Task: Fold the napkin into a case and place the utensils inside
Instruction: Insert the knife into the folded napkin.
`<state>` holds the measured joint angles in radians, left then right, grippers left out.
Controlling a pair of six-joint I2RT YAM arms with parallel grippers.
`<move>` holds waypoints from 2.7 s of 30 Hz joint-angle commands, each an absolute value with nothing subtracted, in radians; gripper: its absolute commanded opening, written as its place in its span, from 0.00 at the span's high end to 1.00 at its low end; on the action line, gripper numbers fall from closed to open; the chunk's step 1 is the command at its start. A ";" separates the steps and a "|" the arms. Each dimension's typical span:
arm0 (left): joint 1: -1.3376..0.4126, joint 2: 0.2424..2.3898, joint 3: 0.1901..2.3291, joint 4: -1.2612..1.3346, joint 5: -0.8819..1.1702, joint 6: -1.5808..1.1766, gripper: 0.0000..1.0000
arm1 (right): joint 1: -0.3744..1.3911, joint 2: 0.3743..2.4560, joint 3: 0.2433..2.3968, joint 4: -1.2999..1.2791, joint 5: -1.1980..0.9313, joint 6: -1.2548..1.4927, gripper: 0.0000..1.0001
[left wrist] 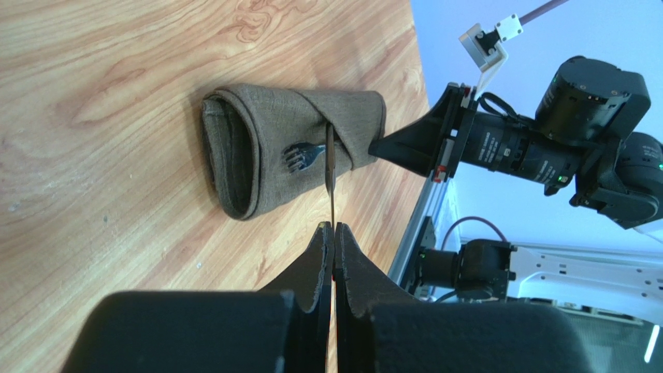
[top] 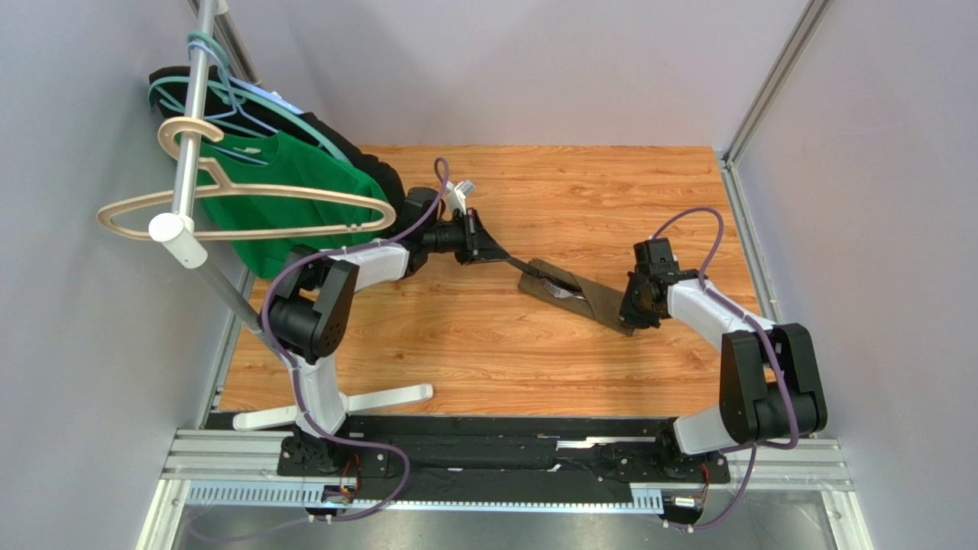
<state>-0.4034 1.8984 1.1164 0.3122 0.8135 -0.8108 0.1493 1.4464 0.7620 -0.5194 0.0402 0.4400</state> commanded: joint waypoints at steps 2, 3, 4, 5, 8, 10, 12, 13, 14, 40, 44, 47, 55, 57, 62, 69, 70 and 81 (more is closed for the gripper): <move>-0.399 1.947 1.166 0.434 0.873 -0.868 1.00 | 0.144 1.467 0.764 -0.565 0.043 0.420 1.00; -0.397 1.951 1.166 0.440 0.874 -0.870 1.00 | 0.146 1.466 0.764 -0.565 0.044 0.420 1.00; -0.397 1.954 1.167 0.446 0.877 -0.876 1.00 | 0.146 1.468 0.765 -0.565 0.044 0.419 1.00; -0.397 1.960 1.169 0.445 0.877 -0.877 1.00 | 0.146 1.468 0.765 -0.566 0.044 0.419 1.00; -0.397 1.977 1.173 0.449 0.882 -0.882 1.00 | 0.146 1.471 0.769 -0.566 0.043 0.419 1.00; -0.399 1.986 1.167 0.472 0.885 -0.905 1.00 | 0.147 1.477 0.770 -0.566 0.041 0.417 1.00; -0.405 1.999 1.155 0.518 0.882 -0.920 1.00 | 0.149 1.485 0.775 -0.566 0.040 0.417 1.00; -0.406 2.002 1.151 0.537 0.882 -0.942 1.00 | 0.152 1.485 0.776 -0.566 0.040 0.419 1.00; -0.410 2.012 1.147 0.572 0.882 -0.951 1.00 | 0.153 1.485 0.776 -0.565 0.043 0.420 1.00; -0.517 2.193 1.279 0.584 0.880 -0.976 1.00 | 0.160 1.500 0.793 -0.574 0.051 0.417 1.00; -0.522 2.229 1.310 0.557 0.914 -0.957 1.00 | 0.163 1.511 0.799 -0.575 0.048 0.416 1.00; -0.522 2.247 1.342 0.529 0.937 -0.933 1.00 | 0.166 1.526 0.807 -0.581 0.048 0.410 1.00; -0.520 2.224 1.425 0.242 0.960 -0.742 1.00 | 0.164 1.461 0.885 -0.601 0.041 0.419 1.00; -0.520 2.214 1.431 0.218 0.953 -0.733 1.00 | 0.164 1.434 0.905 -0.588 -0.029 0.413 1.00; -0.520 2.212 1.443 0.175 0.968 -0.730 1.00 | 0.166 1.497 1.044 -0.535 -0.103 0.419 0.86; -0.520 2.194 1.434 0.138 0.957 -0.738 1.00 | 0.183 1.806 1.334 -0.537 -0.208 0.356 0.78; -0.520 2.194 1.431 0.140 0.957 -0.742 1.00 | 0.186 1.830 1.362 -0.554 -0.219 0.350 0.78; -0.520 2.210 1.459 0.120 0.966 -0.746 1.00 | 0.219 1.973 1.417 -0.515 -0.359 0.259 0.72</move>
